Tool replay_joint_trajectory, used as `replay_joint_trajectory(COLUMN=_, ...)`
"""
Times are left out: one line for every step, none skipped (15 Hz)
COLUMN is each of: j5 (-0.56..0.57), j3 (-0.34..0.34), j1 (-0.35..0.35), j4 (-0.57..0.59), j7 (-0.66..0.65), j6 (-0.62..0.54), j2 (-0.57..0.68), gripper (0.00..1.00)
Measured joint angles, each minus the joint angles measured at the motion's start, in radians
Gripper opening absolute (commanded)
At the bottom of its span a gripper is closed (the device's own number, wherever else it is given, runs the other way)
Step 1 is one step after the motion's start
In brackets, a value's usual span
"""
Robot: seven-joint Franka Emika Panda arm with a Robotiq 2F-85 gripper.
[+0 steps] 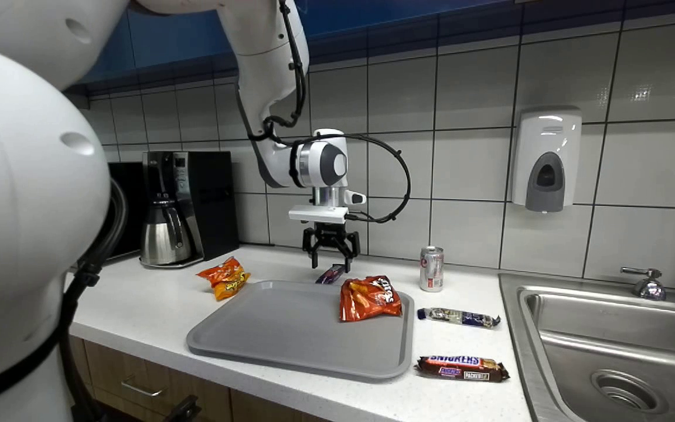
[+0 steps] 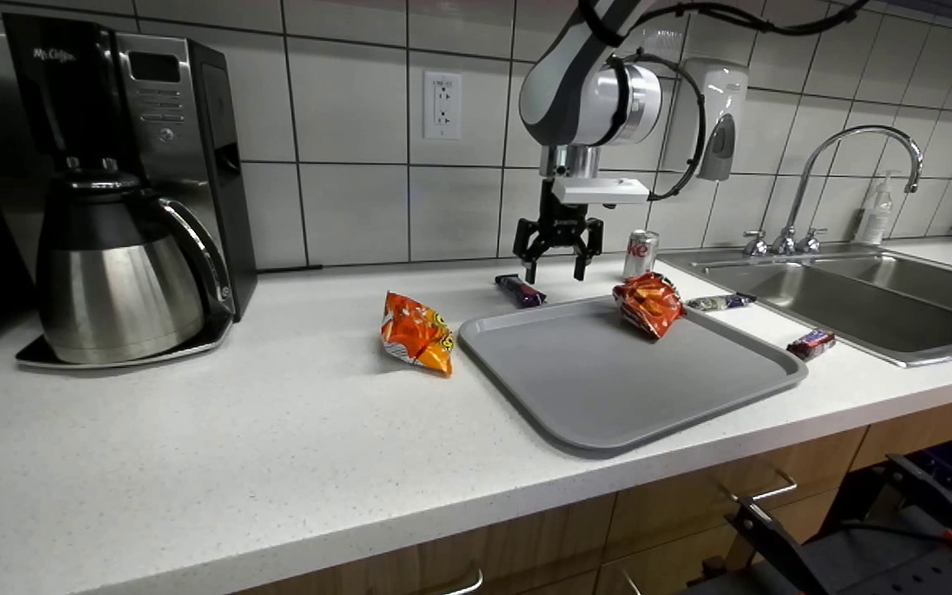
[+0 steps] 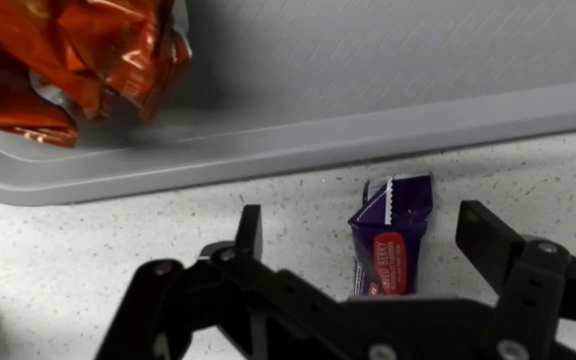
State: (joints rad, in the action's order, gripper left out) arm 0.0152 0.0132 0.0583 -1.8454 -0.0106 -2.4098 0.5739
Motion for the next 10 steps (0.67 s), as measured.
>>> replay_joint_trajectory(j5=0.000, j3=0.000, j1=0.001, j4=0.015, j7=0.000, j6=-0.001, j2=0.012, gripper=1.00)
replay_joint_trajectory(j5=0.000, j3=0.000, j1=0.001, j4=0.029, j7=-0.001, j6=-0.001, j2=0.024, gripper=1.00)
replay_joint_trajectory(j5=0.000, j3=0.000, j1=0.002, j4=0.043, j7=-0.002, j6=-0.001, j2=0.036, gripper=1.00)
replay_joint_trajectory(j5=0.000, j3=0.000, j1=0.004, j4=0.056, j7=-0.005, j6=-0.001, j2=0.046, gripper=1.00)
replay_joint_trajectory(j5=0.000, j3=0.000, j1=0.005, j4=0.070, j7=-0.008, j6=-0.001, j2=0.056, gripper=1.00)
replay_joint_trajectory(j5=0.000, j3=0.000, j1=0.006, j4=0.083, j7=-0.012, j6=-0.001, j2=0.066, gripper=1.00)
replay_joint_trajectory(j5=0.000, j3=0.000, j1=0.008, j4=0.098, j7=-0.016, j6=-0.001, j2=0.077, gripper=1.00)
replay_joint_trajectory(j5=0.000, j3=0.000, j1=0.009, j4=0.112, j7=-0.019, j6=-0.001, j2=0.086, gripper=1.00)
replay_joint_trajectory(j5=0.000, j3=0.000, j1=0.011, j4=0.125, j7=-0.023, j6=-0.001, j2=0.096, gripper=1.00)
replay_joint_trajectory(j5=0.000, j3=0.000, j1=0.013, j4=0.139, j7=-0.027, j6=-0.001, j2=0.106, gripper=1.00)
